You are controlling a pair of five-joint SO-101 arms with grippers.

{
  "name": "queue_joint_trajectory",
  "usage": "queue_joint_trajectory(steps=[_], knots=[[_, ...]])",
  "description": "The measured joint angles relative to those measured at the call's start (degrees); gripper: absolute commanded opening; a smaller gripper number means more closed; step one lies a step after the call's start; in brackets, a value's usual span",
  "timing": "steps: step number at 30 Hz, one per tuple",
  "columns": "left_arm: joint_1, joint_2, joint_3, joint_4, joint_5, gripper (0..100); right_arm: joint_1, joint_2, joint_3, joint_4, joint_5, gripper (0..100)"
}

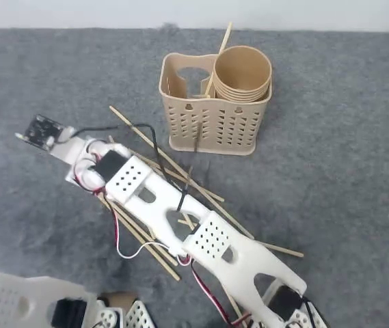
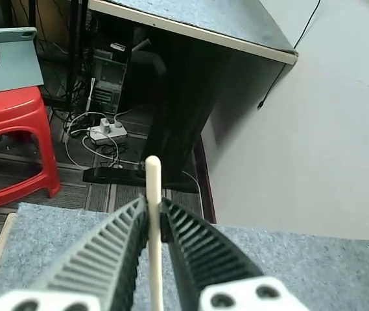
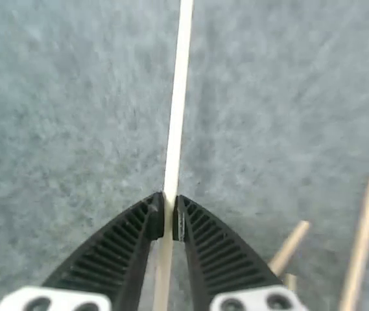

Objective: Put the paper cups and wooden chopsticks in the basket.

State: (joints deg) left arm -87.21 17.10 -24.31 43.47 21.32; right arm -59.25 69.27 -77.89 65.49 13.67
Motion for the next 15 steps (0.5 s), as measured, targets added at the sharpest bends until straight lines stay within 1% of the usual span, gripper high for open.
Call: queue_joint_trajectory(steps=[3, 5, 8, 10, 12, 13, 15], knots=[[0.0, 0.0, 0.0, 0.0, 0.0, 1, -0.09, -0.09, -11.08, 8.97, 0.0, 0.7], [0.0, 0.0, 0.18, 0.0, 0.0, 1, 0.0, -0.7, -14.51, 14.51, -0.26, 0.7], [0.0, -0.35, 1.93, 0.0, 0.0, 1, 0.0, -4.4, -15.12, 22.95, -3.78, 0.7], [0.0, -0.35, 2.11, 0.0, 0.0, 1, 0.62, -9.14, -15.21, 27.87, -7.12, 0.7], [0.18, -0.35, 2.11, 0.0, 0.0, 1, 1.05, -14.95, -15.65, 32.26, -8.53, 0.7], [0.44, -0.35, 2.11, 0.09, 0.0, 1, 1.23, -18.02, -15.82, 34.29, -8.88, 0.7], [0.97, -1.49, 2.55, 1.05, 0.0, 1, 1.23, -24.0, -15.82, 35.16, -9.32, 0.7]])
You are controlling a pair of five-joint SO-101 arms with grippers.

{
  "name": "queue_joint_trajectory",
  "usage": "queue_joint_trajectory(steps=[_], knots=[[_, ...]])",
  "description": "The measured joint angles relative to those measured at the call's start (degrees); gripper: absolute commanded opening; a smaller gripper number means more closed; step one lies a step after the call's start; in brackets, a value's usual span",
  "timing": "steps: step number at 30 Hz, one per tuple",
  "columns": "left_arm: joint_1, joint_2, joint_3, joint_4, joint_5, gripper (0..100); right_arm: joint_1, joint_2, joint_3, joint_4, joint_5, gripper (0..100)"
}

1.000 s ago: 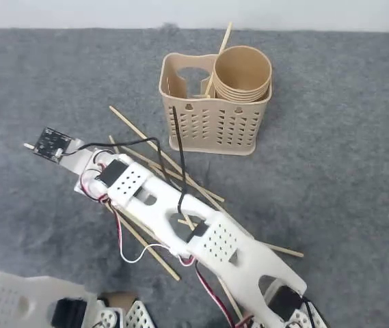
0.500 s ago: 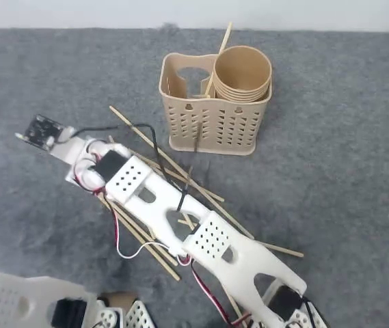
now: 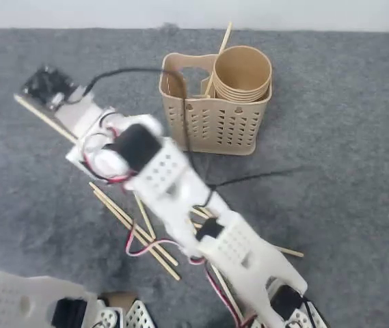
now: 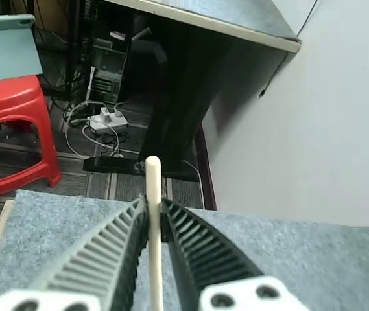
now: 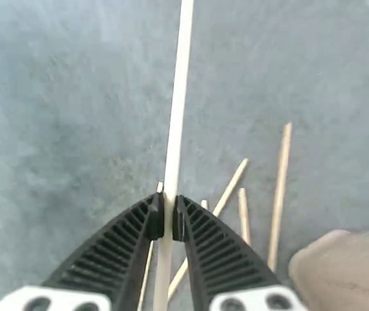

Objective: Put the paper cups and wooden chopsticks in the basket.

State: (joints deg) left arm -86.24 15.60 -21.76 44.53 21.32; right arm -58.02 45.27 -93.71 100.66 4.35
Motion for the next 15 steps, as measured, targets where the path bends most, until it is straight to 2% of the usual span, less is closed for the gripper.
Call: queue_joint_trajectory(steps=[8, 12, 15], knots=[[4.75, -15.74, 11.16, 1.93, -0.88, 1, 3.43, -21.1, -0.09, 0.0, -0.18, 0.6], [10.46, -26.64, 21.36, 1.93, -3.6, 1, 4.04, -30.07, 0.44, 0.0, -0.18, 0.6], [14.95, -34.46, 30.15, 0.26, -4.04, 1, 5.01, -38.42, 6.33, 0.0, -0.18, 0.6]])
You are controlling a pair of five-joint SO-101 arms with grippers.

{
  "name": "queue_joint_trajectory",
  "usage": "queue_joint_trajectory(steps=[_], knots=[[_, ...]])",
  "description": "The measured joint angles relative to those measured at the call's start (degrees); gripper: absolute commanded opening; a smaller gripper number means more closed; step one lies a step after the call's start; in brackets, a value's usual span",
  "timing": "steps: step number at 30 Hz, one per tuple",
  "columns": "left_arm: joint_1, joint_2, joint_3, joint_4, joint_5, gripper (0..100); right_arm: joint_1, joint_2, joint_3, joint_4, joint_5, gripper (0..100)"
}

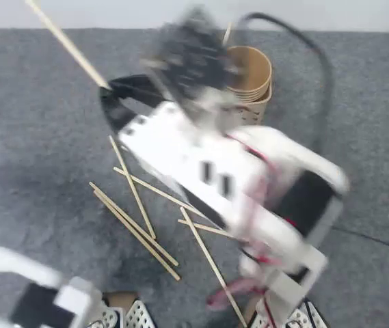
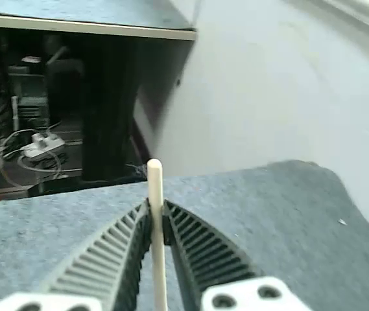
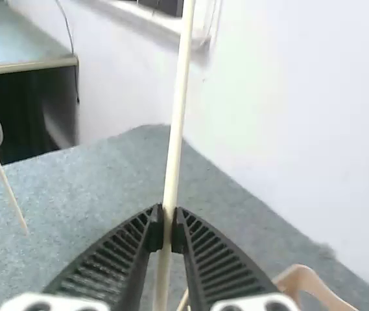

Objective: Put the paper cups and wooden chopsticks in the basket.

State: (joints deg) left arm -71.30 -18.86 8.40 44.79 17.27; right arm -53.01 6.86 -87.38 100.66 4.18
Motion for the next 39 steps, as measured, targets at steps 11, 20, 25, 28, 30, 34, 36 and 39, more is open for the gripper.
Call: queue_joint_trajectory(steps=[11, 20, 25, 28, 30, 34, 36, 39], knots=[[12.22, -32.26, 36.22, -17.14, -0.18, 1, 4.92, -24.44, 40.53, -10.73, -0.35, 0.7], [12.66, -46.24, 49.67, -21.98, -3.34, 1, 14.86, -28.84, 67.34, -35.43, -4.04, 0.7], [12.66, -46.59, 51.78, -21.98, -3.69, 1, 20.75, -29.54, 85.36, -55.12, -10.55, 0.7], [12.57, -46.68, 52.84, -21.98, -3.69, 1, 23.3, -31.56, 96.18, -67.6, -11.25, 0.7], [12.66, -46.77, 53.36, -21.98, -3.78, 1, 24.18, -32.0, 103.91, -77.71, -11.25, 0.7], [12.57, -47.12, 54.95, -23.21, -3.78, 1, 25.76, -31.91, 119.12, -102.77, -11.25, 0.7], [12.57, -47.21, 56.53, -25.32, -3.78, 1, 26.02, -30.68, 124.66, -115.69, -11.34, 0.7], [12.57, -47.3, 59.34, -28.57, -3.87, 1, 26.11, -27.16, 128.79, -130.46, -11.34, 0.7]])
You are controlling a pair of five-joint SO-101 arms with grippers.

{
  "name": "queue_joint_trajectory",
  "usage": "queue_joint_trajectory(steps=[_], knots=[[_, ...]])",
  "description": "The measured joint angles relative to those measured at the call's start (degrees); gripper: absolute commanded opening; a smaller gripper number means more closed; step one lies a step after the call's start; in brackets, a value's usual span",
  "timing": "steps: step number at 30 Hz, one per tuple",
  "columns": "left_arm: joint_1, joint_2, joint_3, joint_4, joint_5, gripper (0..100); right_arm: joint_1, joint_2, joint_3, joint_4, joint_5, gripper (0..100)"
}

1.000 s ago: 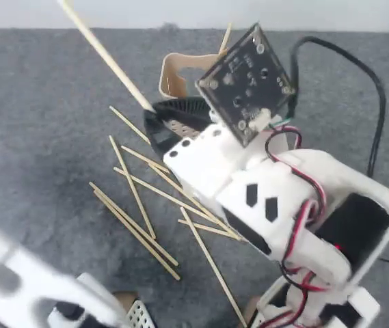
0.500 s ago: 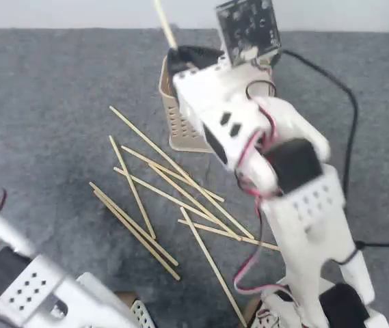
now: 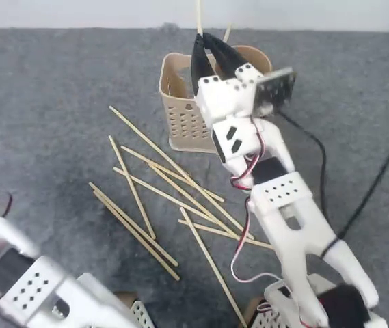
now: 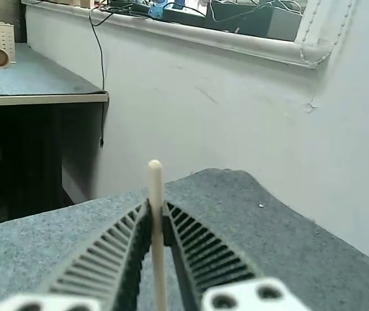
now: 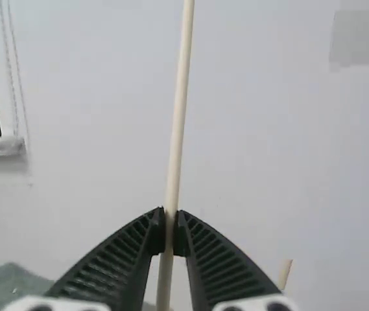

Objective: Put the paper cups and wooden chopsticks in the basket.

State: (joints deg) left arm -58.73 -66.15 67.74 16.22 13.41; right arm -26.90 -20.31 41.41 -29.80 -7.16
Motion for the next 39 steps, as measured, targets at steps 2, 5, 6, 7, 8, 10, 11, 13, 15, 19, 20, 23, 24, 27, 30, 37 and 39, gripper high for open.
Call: queue_joint_trajectory(steps=[2, 5, 6, 7, 8, 10, 11, 13, 15, 19, 20, 23, 24, 27, 30, 37, 39], knots=[[0.0, 0.0, 0.79, -1.14, 0.0, 1, 0.26, 2.2, 0.35, -5.54, 0.0, 0.7], [0.0, 0.0, 1.32, -1.67, -0.09, 1, 0.79, 5.45, 0.7, -10.99, 0.0, 0.7], [0.0, 0.0, 1.32, -1.67, 0.09, 1, 0.88, 6.51, 0.79, -12.22, 0.0, 0.7], [0.0, 0.0, 1.32, -1.67, 0.09, 1, 0.79, 7.65, 1.05, -13.36, 0.0, 0.7], [0.0, 0.0, 1.32, -1.85, 0.0, 1, 0.7, 8.62, 1.67, -14.59, 0.0, 0.7], [0.0, 0.0, 1.32, -1.85, 0.0, 1, 0.62, 10.73, 2.99, -17.23, 0.0, 0.7], [0.0, 0.0, 1.32, -1.85, -0.09, 1, 0.62, 11.78, 3.52, -18.64, 0.0, 0.7], [0.0, 0.0, 1.32, -1.85, -0.09, 1, 0.79, 14.07, 3.78, -21.19, 0.0, 1.0], [0.0, 0.0, 1.32, -1.85, -0.09, 1, 0.79, 16.18, 3.78, -23.91, 0.09, 1.1], [0.0, 0.0, 1.32, -1.85, -0.09, 1, 0.79, 18.55, 3.78, -27.43, 2.9, 6.1], [0.0, 0.0, 1.32, -1.85, -0.09, 1, 0.79, 18.81, 3.78, -27.96, 3.43, 9.5], [0.0, 0.0, 1.32, -1.85, -0.09, 1, 0.7, 18.9, 3.78, -28.31, 4.04, 14.8], [0.0, 0.0, 1.32, -1.85, -0.09, 1, 0.7, 18.9, 3.78, -28.31, 4.13, 14.7], [0.0, 0.0, 1.32, -1.85, -0.09, 1, 0.7, 17.93, 4.84, -28.31, 4.31, 14.7], [0.0, 0.0, 1.32, -1.85, -0.18, 1, 0.88, 15.38, 7.91, -28.31, 4.31, 14.7], [0.0, 0.0, 1.32, -1.85, -0.18, 1, 0.97, 4.22, 16.26, -27.87, 4.22, 14.7], [0.0, 0.0, 1.32, -1.85, -0.18, 1, 1.14, -1.41, 17.93, -23.91, 4.22, 14.7]])
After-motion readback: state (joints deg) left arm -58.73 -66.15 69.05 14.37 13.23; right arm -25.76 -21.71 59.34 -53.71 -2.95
